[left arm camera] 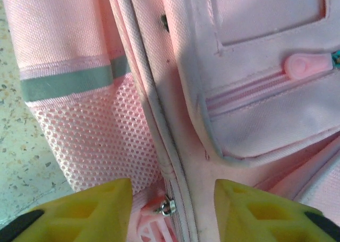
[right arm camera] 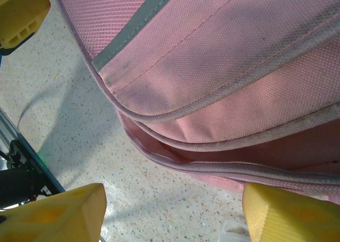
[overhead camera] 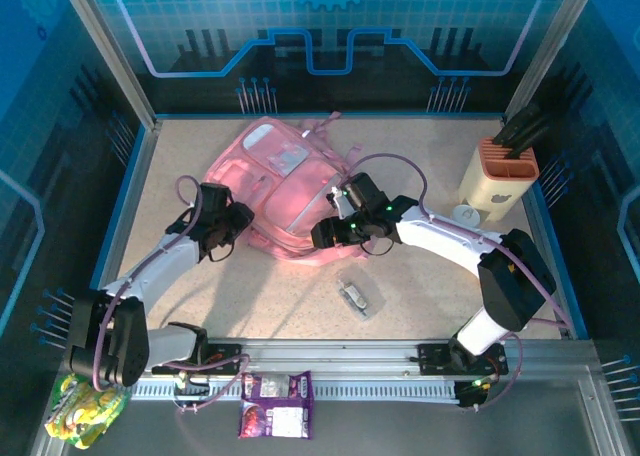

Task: Pack the student bag
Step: Zip the student bag at the center of the table.

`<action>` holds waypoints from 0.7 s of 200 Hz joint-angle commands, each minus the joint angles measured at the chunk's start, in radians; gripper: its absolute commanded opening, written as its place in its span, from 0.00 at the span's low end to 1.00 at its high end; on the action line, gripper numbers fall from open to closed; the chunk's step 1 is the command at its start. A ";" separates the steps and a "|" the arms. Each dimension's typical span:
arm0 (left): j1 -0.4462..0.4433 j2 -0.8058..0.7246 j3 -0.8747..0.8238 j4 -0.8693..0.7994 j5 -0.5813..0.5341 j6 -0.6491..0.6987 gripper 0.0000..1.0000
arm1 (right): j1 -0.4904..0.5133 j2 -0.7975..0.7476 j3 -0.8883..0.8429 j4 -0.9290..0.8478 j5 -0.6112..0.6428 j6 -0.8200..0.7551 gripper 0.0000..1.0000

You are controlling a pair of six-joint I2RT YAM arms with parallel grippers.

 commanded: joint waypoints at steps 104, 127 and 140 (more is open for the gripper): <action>0.004 0.204 -0.034 0.335 0.047 -0.199 0.26 | 0.003 0.059 0.000 0.056 0.008 0.014 0.68; 0.002 0.207 -0.029 0.357 0.052 -0.227 0.10 | -0.016 0.083 0.012 0.079 0.013 0.013 0.68; 0.000 0.196 -0.029 0.364 0.070 -0.236 0.00 | -0.031 0.098 0.028 0.085 0.015 0.009 0.67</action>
